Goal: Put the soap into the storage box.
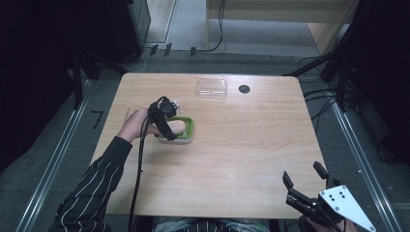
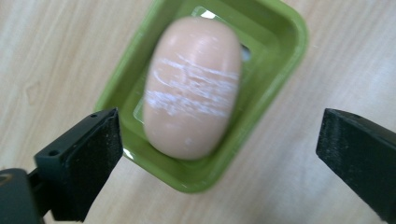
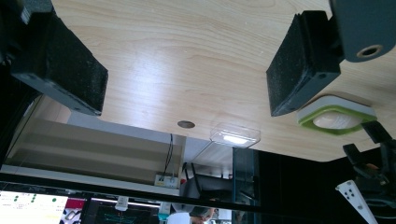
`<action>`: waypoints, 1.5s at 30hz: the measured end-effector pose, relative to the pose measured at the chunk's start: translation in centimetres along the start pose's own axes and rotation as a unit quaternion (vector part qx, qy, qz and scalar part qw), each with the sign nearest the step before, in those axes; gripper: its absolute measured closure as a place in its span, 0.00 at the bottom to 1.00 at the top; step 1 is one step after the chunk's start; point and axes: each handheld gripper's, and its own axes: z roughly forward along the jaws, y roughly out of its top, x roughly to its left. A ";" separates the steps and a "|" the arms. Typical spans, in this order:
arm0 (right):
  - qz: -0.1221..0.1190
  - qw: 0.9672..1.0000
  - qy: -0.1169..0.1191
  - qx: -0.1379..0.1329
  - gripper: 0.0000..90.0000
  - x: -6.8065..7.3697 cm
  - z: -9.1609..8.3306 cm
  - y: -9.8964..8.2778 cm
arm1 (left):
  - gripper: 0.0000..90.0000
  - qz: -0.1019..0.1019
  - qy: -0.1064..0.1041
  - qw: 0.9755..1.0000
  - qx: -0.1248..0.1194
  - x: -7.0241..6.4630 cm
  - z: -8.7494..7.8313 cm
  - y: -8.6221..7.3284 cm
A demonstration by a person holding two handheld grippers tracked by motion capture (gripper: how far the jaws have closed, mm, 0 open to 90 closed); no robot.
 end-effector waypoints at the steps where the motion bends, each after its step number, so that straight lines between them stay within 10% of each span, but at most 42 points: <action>1: 0.000 1.000 0.000 0.000 0.15 0.0 0.0 0.0 | 0.01 -0.001 0.001 1.000 0.004 -0.3 -0.2 -0.1; 45: 0.002 1.000 0.003 -0.001 0.15 -0.1 0.0 0.0 | 0.00 -0.029 -0.019 0.999 0.039 -9.0 -1.4 -6.9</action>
